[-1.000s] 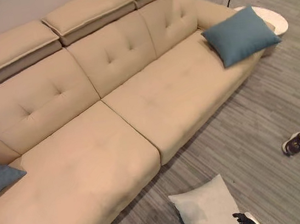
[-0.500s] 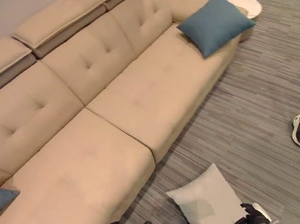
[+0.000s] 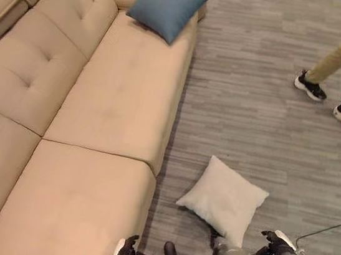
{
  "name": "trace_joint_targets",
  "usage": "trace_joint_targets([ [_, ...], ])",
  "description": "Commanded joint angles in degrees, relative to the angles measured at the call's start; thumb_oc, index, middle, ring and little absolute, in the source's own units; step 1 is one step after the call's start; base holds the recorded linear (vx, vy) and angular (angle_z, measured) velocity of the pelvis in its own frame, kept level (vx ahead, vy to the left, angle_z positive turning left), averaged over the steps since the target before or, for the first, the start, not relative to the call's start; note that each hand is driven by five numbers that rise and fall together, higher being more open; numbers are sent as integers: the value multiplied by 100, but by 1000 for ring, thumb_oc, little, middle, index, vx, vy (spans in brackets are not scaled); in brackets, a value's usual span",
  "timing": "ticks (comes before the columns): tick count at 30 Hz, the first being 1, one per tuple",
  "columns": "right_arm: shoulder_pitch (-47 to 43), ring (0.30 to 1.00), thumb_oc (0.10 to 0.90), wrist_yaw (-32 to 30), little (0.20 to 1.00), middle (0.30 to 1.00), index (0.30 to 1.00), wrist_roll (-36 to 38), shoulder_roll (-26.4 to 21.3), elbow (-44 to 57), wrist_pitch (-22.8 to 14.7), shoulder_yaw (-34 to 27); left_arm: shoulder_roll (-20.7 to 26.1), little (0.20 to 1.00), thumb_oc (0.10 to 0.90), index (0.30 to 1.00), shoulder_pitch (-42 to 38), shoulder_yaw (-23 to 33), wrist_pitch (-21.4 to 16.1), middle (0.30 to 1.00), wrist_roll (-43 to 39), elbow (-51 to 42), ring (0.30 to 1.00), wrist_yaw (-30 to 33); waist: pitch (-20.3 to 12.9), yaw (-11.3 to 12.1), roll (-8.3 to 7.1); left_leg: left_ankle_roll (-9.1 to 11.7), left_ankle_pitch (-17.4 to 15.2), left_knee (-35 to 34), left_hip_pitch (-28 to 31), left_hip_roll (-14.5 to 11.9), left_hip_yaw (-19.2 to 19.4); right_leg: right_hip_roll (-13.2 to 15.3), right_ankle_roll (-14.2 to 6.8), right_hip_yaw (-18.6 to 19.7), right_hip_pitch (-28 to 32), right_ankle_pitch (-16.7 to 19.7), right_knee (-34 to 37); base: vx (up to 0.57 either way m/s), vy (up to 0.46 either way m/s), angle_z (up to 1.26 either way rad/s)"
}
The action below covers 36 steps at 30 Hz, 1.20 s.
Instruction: Pick up all the scattered cushions and arrange them neatly on the sofa.
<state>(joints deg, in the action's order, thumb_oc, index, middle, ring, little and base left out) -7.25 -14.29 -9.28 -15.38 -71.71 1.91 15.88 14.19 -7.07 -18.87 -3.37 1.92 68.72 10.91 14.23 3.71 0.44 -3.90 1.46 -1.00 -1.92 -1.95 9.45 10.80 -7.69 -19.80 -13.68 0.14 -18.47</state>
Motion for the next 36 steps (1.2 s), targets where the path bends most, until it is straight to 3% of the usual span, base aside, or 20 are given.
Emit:
trace_joint_targets([
  [1, -193, 900, 800, -238, 900, 900, 900, -7, -396, 210, -115, 34, 125, 900, 800, 900, 37, 206, -18, 900, 149, 107, 900, 94, -177, 287, -163, 242, -286, 11, -450, 237, -652, -59, -32, -91, 972, -486, 500, -211, -75, -48],
  [3, -231, 900, 800, -277, 900, 900, 900, 10, -380, 245, -116, 53, 140, 900, 800, 900, 43, 189, -7, 900, 145, 104, 900, 127, -191, 450, -236, 304, -201, 42, -590, 189, -364, -97, -24, -379, 1233, -494, 858, -201, -123, -65],
  [5, -250, 900, 800, -306, 900, 900, 900, 64, -404, 239, -125, 59, 104, 900, 800, 900, 18, 206, -25, 900, 151, 83, 900, 103, -254, 452, -260, 363, -106, 77, -745, 159, -290, -217, -35, -402, 1318, -569, 1306, -152, -150, -75],
  [7, -310, 900, 800, -340, 900, 900, 900, 156, -469, 319, -135, 44, 81, 900, 800, 900, -26, 225, -36, 900, 36, 9, 900, 151, -176, 378, -190, 432, 11, 76, -847, 68, -255, -351, 26, -164, 1206, -526, 1437, -172, -156, -59],
  [12, -285, 900, 800, -398, 900, 900, 900, 262, -595, 402, -159, -23, -100, 900, 800, 900, -139, 76, -48, 900, 28, -26, 900, 169, 46, 114, 26, 615, 145, 305, -1027, -82, -292, -506, 208, -139, 1237, -528, 1771, -140, -89, -13],
  [15, -278, 900, 800, -410, 900, 900, 900, 281, -627, 380, -167, -17, -137, 900, 800, 900, -186, 27, -58, 900, -32, -61, 900, 159, 143, 98, 53, 678, 109, 471, -1053, -95, -541, -516, 255, -87, 1217, -525, 1758, -59, -33, -14],
  [16, -279, 900, 800, -431, 900, 900, 900, 303, -646, 327, -162, -37, -177, 900, 800, 900, -225, -24, -53, 900, -75, -68, 900, 152, 177, 98, 40, 722, 25, 590, -1080, -12, -1000, -514, 290, -12, 1151, -512, 1703, -22, -34, -18],
  [18, -234, 900, 800, -422, 900, 900, 900, 295, -663, 282, -166, -50, -219, 900, 800, 900, -221, -42, -53, 900, -116, -31, 900, 159, 156, 88, 28, 746, -38, 631, -1072, -6, -1319, -510, 278, 71, 1142, -514, 1682, 23, -11, -30],
  [20, -204, 900, 800, -422, 900, 900, 900, 269, -698, 238, -161, -71, -254, 900, 800, 900, -191, -47, -51, 900, -155, -21, 900, 159, 110, 65, 61, 797, 65, 454, -1068, -184, -1425, -507, 217, 151, 1158, -554, 1659, 101, 70, -32],
  [28, -135, 900, 800, -360, 900, 900, 900, 259, -765, 196, -106, -168, -209, 900, 800, 900, -95, 29, -43, 900, -179, 15, 900, 143, 135, 194, 59, 860, 229, 19, -1256, -402, -1744, -493, 100, 498, 1482, -822, 1546, 173, 141, -31],
  [31, -98, 900, 800, -350, 900, 900, 900, 254, -716, 216, -90, -252, -192, 900, 800, 900, -45, 67, -20, 900, -149, 14, 900, 124, 73, 223, 18, 861, 259, 370, -1299, -281, -1705, -321, -16, 571, 1596, -787, 1539, 220, 268, -22],
  [32, -74, 900, 800, -306, 900, 900, 900, 261, -665, 265, -72, -285, -145, 900, 800, 900, -51, 97, -24, 900, -177, -27, 900, 116, 43, 254, -26, 765, 83, 588, -1311, -148, -1609, -124, -120, 660, 1538, -787, 1394, 263, 404, -8],
  [36, -149, 900, 800, -282, 900, 900, 900, 300, -624, 353, -25, -299, -43, 900, 800, 900, -98, 95, -2, 900, -189, -81, 900, 145, 117, 299, -45, 549, -118, 759, -1286, -8, -1422, 148, -231, 811, 1077, -607, 701, 77, 246, -40],
])
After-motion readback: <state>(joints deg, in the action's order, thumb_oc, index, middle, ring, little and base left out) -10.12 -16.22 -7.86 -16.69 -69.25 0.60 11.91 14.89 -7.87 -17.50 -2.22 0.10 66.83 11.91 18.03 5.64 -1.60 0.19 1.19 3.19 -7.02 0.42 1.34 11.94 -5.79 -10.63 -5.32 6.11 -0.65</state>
